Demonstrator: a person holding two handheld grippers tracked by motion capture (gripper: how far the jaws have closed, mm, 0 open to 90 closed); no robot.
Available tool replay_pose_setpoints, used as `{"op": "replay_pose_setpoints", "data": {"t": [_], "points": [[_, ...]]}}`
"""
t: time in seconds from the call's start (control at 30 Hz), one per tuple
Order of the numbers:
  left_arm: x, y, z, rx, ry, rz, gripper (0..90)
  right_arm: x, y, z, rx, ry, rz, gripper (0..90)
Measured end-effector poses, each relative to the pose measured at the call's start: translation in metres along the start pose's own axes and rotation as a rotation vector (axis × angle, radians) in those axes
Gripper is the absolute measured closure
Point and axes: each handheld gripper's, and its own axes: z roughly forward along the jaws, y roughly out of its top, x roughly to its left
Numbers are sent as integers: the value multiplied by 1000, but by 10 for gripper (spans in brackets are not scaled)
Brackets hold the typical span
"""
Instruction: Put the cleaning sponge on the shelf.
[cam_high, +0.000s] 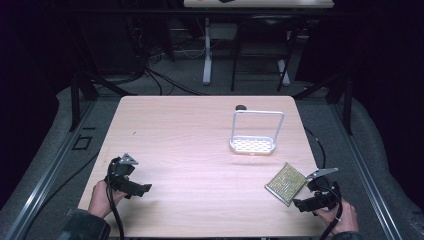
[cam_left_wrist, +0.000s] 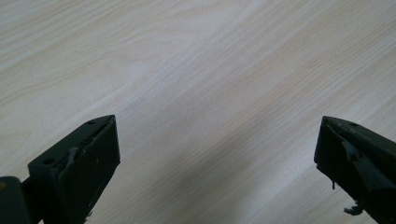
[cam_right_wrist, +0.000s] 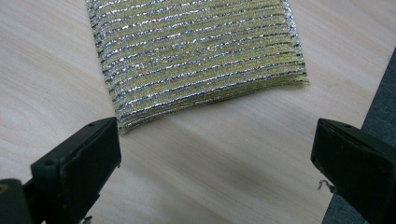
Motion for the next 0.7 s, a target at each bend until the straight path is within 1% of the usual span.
{"op": "replay_pose_setpoints", "data": {"t": [0.17,0.2,0.3,0.33,0.37,0.4,0.47,0.53,0.57,0.6,0.67,0.7], "points": [[0,0,0,1,0,3,1,1,1,-2,-1,4,-2,11],[0,0,0,1,-1,4,1,1,1,-1,-11,5,0,11],[-1,0,0,4,-1,4,1,2,4,-2,-10,12,-11,12],[-1,0,0,5,-1,4,1,3,5,-1,-19,7,-18,12],[-1,0,1,4,4,7,1,4,8,-2,-21,16,-19,12],[-1,0,1,3,4,6,1,4,10,-1,-30,15,-23,12],[-1,0,1,4,4,7,1,4,11,-1,-31,21,-23,12],[-1,0,1,5,3,8,1,5,17,2,-35,20,-45,11],[-1,0,1,4,4,6,1,5,20,2,-38,26,-43,11],[-1,0,1,4,4,6,1,5,22,3,-33,27,-54,11],[-1,-1,1,2,5,3,1,5,24,4,-43,33,-52,10],[-1,0,1,6,4,7,1,4,29,7,-51,42,-58,4]]}}
